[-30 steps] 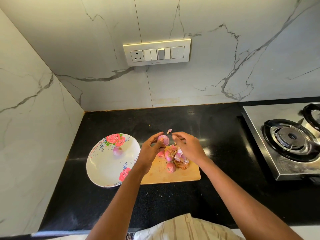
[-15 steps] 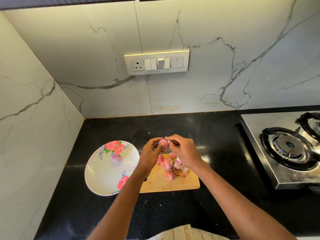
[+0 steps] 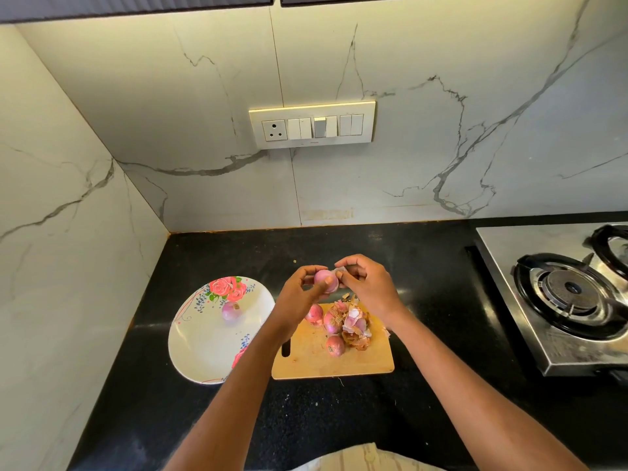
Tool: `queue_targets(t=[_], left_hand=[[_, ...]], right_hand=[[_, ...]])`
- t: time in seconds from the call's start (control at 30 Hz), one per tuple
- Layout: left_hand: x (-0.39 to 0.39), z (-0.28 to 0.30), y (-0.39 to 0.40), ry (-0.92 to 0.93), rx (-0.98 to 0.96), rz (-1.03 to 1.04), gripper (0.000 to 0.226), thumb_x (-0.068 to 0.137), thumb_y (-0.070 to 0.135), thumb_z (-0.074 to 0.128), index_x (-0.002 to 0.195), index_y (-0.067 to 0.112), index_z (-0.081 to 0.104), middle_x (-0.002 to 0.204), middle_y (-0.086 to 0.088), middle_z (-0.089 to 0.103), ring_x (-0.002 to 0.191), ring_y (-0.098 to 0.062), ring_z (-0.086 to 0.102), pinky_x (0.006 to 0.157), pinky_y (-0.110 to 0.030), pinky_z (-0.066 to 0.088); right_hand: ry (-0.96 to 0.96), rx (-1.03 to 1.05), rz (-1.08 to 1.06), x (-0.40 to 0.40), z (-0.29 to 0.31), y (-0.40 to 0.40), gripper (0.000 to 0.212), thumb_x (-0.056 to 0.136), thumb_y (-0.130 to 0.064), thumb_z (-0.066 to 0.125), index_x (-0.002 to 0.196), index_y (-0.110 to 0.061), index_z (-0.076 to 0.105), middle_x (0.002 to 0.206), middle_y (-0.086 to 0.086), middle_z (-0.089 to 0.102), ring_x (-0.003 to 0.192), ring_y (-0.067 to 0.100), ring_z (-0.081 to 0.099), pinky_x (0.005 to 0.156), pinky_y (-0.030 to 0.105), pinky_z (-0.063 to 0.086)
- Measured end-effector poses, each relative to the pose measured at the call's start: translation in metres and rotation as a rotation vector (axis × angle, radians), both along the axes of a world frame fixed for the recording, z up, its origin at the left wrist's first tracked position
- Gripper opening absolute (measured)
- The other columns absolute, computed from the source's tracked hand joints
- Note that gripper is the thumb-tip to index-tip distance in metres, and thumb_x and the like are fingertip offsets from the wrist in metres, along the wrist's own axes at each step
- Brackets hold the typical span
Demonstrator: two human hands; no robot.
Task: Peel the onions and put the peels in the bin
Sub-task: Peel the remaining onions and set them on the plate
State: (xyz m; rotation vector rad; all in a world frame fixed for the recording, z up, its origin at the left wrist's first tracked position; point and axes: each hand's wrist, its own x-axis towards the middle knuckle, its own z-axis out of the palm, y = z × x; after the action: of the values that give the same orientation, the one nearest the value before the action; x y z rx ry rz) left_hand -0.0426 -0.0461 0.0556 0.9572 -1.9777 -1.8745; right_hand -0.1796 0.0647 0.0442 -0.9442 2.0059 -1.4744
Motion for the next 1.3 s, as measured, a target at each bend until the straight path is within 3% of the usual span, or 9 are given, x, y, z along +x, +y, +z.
queue_targets(t=[0.1, 0.23, 0.37, 0.47, 0.6, 0.7, 0.9, 1.03, 1.3], left_hand=[[0.002, 0.002, 0.001, 0.035, 0.073, 0.024, 0.03, 0.097, 0.032, 0.063, 0.125, 0.019, 0.059, 0.123, -0.003, 0.066, 0.107, -0.019, 0.069, 0.085, -0.023, 0.059], [0.007, 0.003, 0.005, 0.057, 0.259, 0.11, 0.025, 0.101, 0.036, 0.055, 0.12, 0.021, 0.062, 0.118, -0.005, 0.071, 0.105, -0.022, 0.071, 0.088, -0.027, 0.058], [0.014, -0.005, 0.007, 0.061, 0.354, 0.231, 0.023, 0.099, 0.035, 0.06, 0.116, 0.019, 0.063, 0.118, -0.007, 0.07, 0.109, -0.023, 0.069, 0.092, -0.03, 0.056], [0.011, -0.006, 0.008, 0.101, 0.465, 0.279, 0.03, 0.098, 0.031, 0.062, 0.121, 0.012, 0.058, 0.119, -0.01, 0.069, 0.109, -0.026, 0.07, 0.087, -0.03, 0.058], [0.006, -0.006, 0.013, 0.154, 0.509, 0.267, 0.027, 0.1, 0.03, 0.06, 0.122, 0.016, 0.057, 0.121, -0.011, 0.066, 0.11, -0.03, 0.069, 0.08, -0.027, 0.059], [0.01, -0.007, 0.014, 0.135, 0.519, 0.277, 0.02, 0.103, 0.032, 0.056, 0.117, 0.019, 0.062, 0.117, -0.012, 0.068, 0.109, -0.029, 0.069, 0.079, -0.028, 0.059], [0.004, -0.001, 0.006, 0.102, 0.543, 0.302, 0.021, 0.102, 0.036, 0.057, 0.114, 0.021, 0.062, 0.119, -0.012, 0.067, 0.112, -0.029, 0.067, 0.09, -0.031, 0.057], [0.007, -0.003, 0.009, 0.094, 0.575, 0.321, 0.02, 0.102, 0.036, 0.057, 0.114, 0.02, 0.061, 0.12, -0.013, 0.066, 0.113, -0.029, 0.066, 0.091, -0.032, 0.057], [0.007, -0.003, 0.01, 0.12, 0.563, 0.31, 0.019, 0.104, 0.03, 0.055, 0.117, 0.017, 0.059, 0.122, -0.013, 0.064, 0.113, -0.029, 0.066, 0.083, -0.028, 0.058]], right_hand=[[-0.176, -0.023, -0.021, 0.001, -0.002, 0.0, 0.016, 0.096, -0.011, 0.068, 0.111, -0.016, 0.071, 0.101, -0.001, 0.075, 0.094, 0.008, 0.072, 0.078, 0.021, 0.059], [-0.489, -0.096, -0.142, 0.0, -0.002, 0.004, 0.016, 0.097, -0.007, 0.065, 0.11, -0.013, 0.072, 0.101, 0.008, 0.075, 0.091, 0.018, 0.073, 0.08, 0.025, 0.059], [-0.168, 0.162, -0.029, 0.003, -0.022, 0.011, 0.013, 0.1, -0.014, 0.062, 0.105, -0.021, 0.072, 0.094, 0.0, 0.074, 0.078, 0.012, 0.073, 0.071, 0.022, 0.058], [0.054, 0.39, 0.082, 0.006, -0.041, 0.013, 0.017, 0.1, -0.019, 0.062, 0.11, -0.024, 0.073, 0.105, -0.009, 0.072, 0.088, 0.007, 0.07, 0.073, 0.018, 0.053], [0.199, 0.462, 0.142, 0.009, -0.059, 0.02, 0.025, 0.101, -0.013, 0.056, 0.12, -0.016, 0.073, 0.111, -0.002, 0.072, 0.096, 0.01, 0.067, 0.067, 0.003, 0.043], [0.327, 0.517, 0.207, 0.014, -0.074, 0.024, 0.024, 0.102, -0.017, 0.054, 0.117, -0.017, 0.073, 0.113, -0.001, 0.072, 0.099, 0.012, 0.068, 0.066, 0.006, 0.038], [0.431, 0.476, 0.056, 0.005, -0.068, 0.025, 0.013, 0.101, -0.022, 0.06, 0.109, -0.021, 0.069, 0.105, -0.008, 0.063, 0.097, 0.009, 0.058, 0.076, 0.021, 0.043], [0.428, 0.526, 0.103, 0.006, -0.074, 0.026, 0.01, 0.099, -0.026, 0.062, 0.108, -0.023, 0.066, 0.107, -0.007, 0.062, 0.102, 0.012, 0.059, 0.081, 0.028, 0.047], [0.413, 0.491, 0.087, 0.002, -0.062, 0.028, 0.025, 0.101, -0.025, 0.061, 0.126, -0.025, 0.065, 0.122, -0.005, 0.055, 0.112, 0.011, 0.057, 0.092, 0.024, 0.047]])
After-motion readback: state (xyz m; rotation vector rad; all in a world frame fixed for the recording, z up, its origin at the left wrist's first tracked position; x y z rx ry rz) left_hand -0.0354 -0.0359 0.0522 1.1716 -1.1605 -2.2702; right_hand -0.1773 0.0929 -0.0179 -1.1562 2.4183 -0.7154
